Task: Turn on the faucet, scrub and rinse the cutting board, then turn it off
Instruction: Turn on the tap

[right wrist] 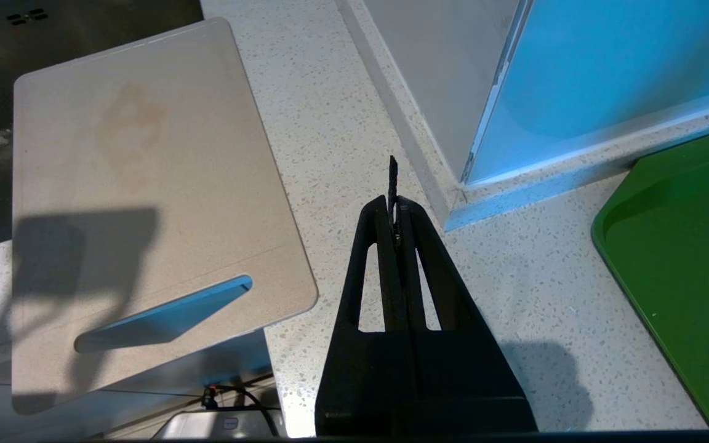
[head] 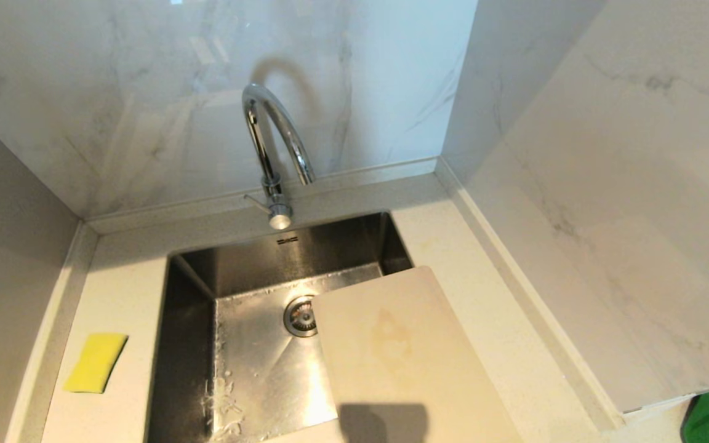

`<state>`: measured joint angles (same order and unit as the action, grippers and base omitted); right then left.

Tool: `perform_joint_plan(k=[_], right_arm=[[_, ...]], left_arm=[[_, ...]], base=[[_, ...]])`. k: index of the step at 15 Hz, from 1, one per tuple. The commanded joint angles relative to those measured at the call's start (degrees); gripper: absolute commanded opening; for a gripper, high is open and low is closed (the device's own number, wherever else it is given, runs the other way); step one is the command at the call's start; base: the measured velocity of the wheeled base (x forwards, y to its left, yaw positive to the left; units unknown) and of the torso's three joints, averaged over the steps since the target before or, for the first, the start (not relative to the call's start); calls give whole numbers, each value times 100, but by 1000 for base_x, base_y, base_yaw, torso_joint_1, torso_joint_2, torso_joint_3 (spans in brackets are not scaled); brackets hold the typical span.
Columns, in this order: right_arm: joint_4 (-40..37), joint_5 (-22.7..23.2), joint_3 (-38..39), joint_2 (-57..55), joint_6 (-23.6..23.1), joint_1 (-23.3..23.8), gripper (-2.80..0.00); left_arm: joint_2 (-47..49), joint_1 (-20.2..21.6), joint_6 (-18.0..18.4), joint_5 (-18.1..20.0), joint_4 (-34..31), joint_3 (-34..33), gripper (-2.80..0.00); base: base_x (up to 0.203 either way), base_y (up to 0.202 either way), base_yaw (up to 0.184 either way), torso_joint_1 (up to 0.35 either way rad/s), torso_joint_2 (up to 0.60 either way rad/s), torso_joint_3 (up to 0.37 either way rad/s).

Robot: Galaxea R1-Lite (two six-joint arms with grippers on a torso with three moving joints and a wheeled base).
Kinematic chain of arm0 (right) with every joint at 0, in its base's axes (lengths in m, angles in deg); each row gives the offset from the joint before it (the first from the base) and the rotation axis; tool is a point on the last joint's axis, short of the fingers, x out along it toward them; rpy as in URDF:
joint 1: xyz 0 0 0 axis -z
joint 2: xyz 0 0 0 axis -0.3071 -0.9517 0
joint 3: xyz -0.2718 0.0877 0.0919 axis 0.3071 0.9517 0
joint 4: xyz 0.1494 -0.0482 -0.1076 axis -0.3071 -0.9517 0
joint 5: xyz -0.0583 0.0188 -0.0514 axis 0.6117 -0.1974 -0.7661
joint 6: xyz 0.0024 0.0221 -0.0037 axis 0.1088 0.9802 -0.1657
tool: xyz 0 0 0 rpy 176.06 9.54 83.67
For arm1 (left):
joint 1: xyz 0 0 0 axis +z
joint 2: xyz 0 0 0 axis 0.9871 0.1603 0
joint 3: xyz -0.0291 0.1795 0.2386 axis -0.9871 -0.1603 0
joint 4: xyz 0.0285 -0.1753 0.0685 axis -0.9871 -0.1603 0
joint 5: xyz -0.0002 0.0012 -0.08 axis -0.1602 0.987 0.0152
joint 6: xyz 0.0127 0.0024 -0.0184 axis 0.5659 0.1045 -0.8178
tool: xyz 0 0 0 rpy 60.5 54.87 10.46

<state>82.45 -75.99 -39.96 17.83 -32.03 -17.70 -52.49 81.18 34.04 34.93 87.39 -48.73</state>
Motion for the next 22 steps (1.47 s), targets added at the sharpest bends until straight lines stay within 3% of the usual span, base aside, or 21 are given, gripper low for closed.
perform_joint_plan(k=[1,6,10,14,17,20,22], right_arm=[[2,1,9,9,2,-1,-280],[2,-2,9,9,2,-1,-280],[2,-4,9,9,2,-1,-280],[2,4,9,9,2,-1,-280],[2,4,9,9,2,-1,-280],[2,-3,9,9,2,-1,-280],[2,5,9,9,2,-1,-280]], left_arm=[[437,4,212,220,-240,471,-280],[2768,-3,346,1087,-406,2354,-280],[4712,-29,774,1716,-407,3818,-280],[6486,-324,920,1731,-529,5342,-280],[7718,-457,507,1654,-701,6395,-280],[8775,-538,6,1635,-346,6759,-280],[9286,-631,-144,1605,-192,7123,-280]], base=[[0,0,0,0,0,0],[0,0,0,0,0,0],[0,0,0,0,0,0],[0,0,0,0,0,0],[0,0,0,0,0,0],[0,0,0,0,0,0],[0,0,0,0,0,0]])
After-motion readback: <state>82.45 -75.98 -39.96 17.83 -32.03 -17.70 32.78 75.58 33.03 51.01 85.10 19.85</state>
